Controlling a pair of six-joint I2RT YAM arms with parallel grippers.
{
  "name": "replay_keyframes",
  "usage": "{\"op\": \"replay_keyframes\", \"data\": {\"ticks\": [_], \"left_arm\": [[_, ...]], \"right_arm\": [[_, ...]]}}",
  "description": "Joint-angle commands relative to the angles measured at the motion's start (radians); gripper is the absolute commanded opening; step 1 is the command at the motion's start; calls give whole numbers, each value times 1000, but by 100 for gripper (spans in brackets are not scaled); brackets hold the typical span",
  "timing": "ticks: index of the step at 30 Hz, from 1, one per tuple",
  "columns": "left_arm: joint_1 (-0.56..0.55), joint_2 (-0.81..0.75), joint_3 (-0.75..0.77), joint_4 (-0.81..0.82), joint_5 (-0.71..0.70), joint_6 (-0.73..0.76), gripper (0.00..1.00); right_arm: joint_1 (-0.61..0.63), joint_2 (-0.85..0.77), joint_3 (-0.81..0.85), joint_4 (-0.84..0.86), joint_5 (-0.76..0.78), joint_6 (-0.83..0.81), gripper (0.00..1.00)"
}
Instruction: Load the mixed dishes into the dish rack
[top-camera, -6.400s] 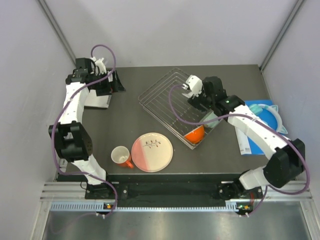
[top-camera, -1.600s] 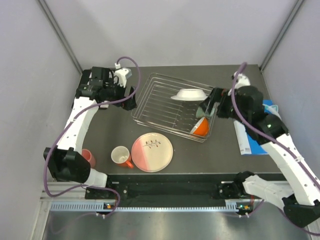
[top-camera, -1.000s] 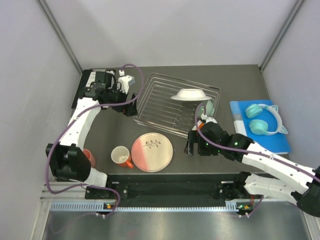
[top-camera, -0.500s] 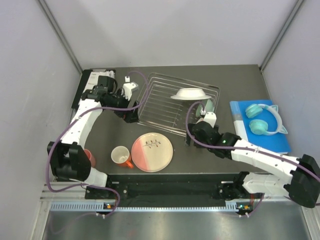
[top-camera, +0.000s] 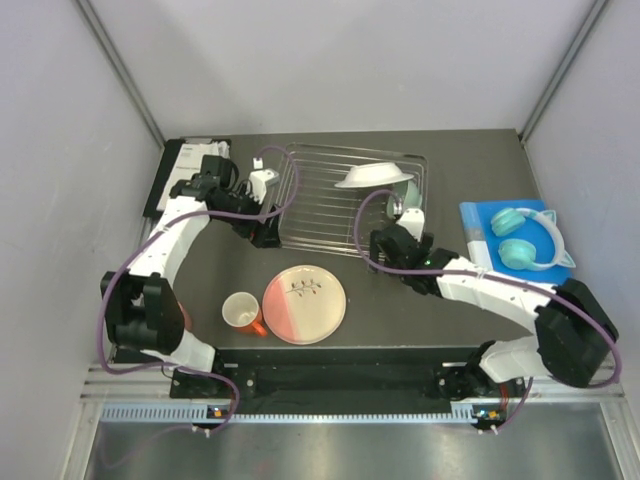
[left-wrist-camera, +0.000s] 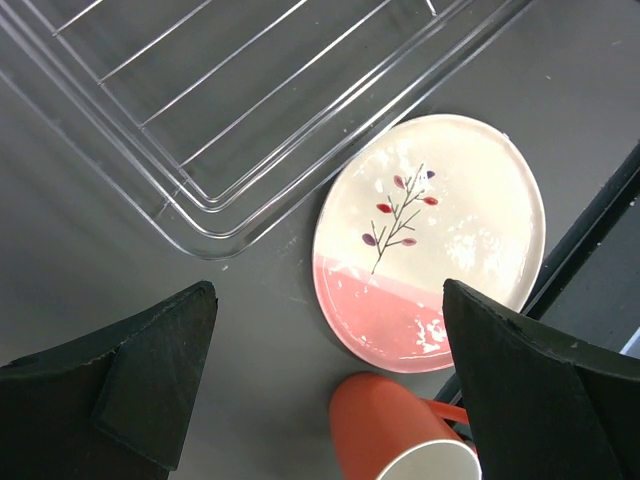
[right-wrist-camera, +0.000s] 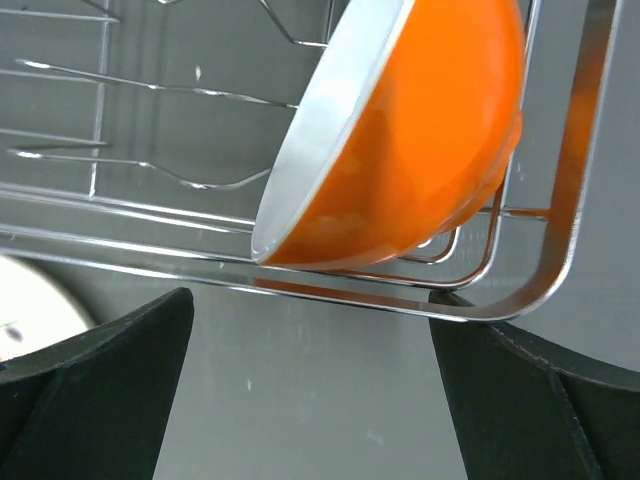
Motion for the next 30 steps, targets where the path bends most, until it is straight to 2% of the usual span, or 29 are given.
{"op": "replay_keyframes", "data": {"ticks": [1,8,12,16,21,30], "left_arm": [[-2,13,19,6,60,21,99],[-5,27,3,-92,71,162,98],[-17,59,-20,-142,4,282,94],[-19,106,-54,-163,-20,328,90],[-40,143,-88,-161,-30,366,90],[-102,223,-151,-71,-96,371,91]], "right_arm": [[-17,94,104,140,-16,-94,100],[13,52,68,66,-113,-89,100],[76,-40,23,10,-287,-68,100],[131,-67,20,7,-441,-44,100],[151,-47,-23,92,-550,18,100],[162,59,-78,238,-564,70,97]]}}
